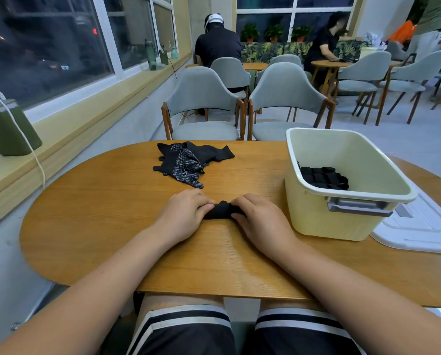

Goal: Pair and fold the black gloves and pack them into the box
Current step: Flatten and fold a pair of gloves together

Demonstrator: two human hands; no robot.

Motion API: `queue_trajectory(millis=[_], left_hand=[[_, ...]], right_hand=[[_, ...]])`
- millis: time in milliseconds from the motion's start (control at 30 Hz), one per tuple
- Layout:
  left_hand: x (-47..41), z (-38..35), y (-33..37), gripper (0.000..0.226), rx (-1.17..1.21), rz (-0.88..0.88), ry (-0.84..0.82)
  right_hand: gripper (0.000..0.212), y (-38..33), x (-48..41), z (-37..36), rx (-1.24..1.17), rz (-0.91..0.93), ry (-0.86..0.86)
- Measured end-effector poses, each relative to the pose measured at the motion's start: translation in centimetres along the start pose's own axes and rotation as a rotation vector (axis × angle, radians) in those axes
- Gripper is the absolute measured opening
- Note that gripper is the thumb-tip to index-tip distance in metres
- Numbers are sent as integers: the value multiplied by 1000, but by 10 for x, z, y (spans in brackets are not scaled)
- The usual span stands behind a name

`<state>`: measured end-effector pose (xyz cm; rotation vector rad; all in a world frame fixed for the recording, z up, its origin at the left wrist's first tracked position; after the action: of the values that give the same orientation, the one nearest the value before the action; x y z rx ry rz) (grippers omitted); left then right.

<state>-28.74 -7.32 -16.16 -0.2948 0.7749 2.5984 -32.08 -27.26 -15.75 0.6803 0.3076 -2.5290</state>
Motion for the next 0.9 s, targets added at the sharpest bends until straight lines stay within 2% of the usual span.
queue_trajectory(millis=[200, 400, 500, 633, 900], left_hand=[[-16, -3, 0, 26, -62, -14, 45], [-10, 4, 6, 13, -48, -160, 162], [0, 5, 0, 24, -55, -203, 128], [6, 5, -10, 41, -66, -226, 61], [-4, 7, -9, 41, -23, -180, 67]], right_hand=[[22, 1, -15, -5, 108, -16, -37], [26, 3, -25, -8, 107, -74, -93], [25, 5, -26, -10, 140, -59, -68], [26, 9, -26, -15, 64, -104, -83], [29, 9, -25, -17, -29, -103, -114]])
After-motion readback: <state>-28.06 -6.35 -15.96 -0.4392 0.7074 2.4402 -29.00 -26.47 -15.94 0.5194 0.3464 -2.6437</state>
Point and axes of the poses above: each hand's wrist, its own x-axis away from the middle knuckle, its own z-axis out of the back of the hand, y = z × x, the point moved 6 cm from there along -x, towards the middle knuckle, and after that the axes turned 10 degrees about x, right-handed, at the moved point
